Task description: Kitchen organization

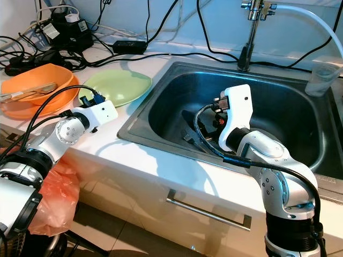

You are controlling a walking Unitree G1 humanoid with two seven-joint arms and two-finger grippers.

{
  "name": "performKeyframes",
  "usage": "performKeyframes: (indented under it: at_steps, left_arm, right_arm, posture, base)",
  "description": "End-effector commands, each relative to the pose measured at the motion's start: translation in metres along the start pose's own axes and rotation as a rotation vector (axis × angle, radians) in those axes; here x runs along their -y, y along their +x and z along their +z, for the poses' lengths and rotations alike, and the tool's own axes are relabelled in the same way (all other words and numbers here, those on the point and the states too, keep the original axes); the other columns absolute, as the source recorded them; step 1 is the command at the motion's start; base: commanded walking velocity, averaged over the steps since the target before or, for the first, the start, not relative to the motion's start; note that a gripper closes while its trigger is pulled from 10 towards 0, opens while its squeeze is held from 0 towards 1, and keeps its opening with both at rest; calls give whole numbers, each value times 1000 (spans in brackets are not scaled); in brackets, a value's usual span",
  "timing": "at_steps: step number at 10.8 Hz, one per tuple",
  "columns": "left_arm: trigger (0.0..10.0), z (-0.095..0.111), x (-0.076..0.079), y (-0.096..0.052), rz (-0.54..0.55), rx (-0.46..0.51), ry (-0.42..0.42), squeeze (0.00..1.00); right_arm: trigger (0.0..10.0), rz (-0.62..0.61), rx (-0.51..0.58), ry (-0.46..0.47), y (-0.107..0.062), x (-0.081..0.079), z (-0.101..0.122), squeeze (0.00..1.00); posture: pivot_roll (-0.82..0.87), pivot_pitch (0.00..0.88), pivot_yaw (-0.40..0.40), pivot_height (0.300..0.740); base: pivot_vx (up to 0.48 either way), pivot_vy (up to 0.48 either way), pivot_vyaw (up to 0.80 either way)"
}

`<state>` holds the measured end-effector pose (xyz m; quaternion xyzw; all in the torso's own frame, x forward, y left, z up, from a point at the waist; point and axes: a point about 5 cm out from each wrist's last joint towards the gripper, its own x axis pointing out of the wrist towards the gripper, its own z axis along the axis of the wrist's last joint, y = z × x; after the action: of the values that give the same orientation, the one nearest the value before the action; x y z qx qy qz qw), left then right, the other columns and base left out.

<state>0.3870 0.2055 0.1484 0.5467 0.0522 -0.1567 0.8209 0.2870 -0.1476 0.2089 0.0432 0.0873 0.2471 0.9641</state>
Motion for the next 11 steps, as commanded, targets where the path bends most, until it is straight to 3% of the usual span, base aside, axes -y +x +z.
performKeyframes:
  at_steps: [1,8,11]
  left_arm:
    - [0,-18,43,-7,-167,-83,-13,0]
    - [0,-21,47,-8,-180,-86,-22,0]
    - [0,-17,44,-8,-138,-48,-19,0]
  right_arm:
    - [10000,2,2,0,-3,-2,1,0]
    - [10000,0,-1,4,-2,-2,-1,0]
    - [10000,4,-3,8,1,-2,-3,0]
  posture:
    - [-126,91,43,740]
    - [-124,88,45,740]
    - [-110,78,42,740]
  base:
    - [0,0,0]
    - [0,0,0]
    - [0,0,0]
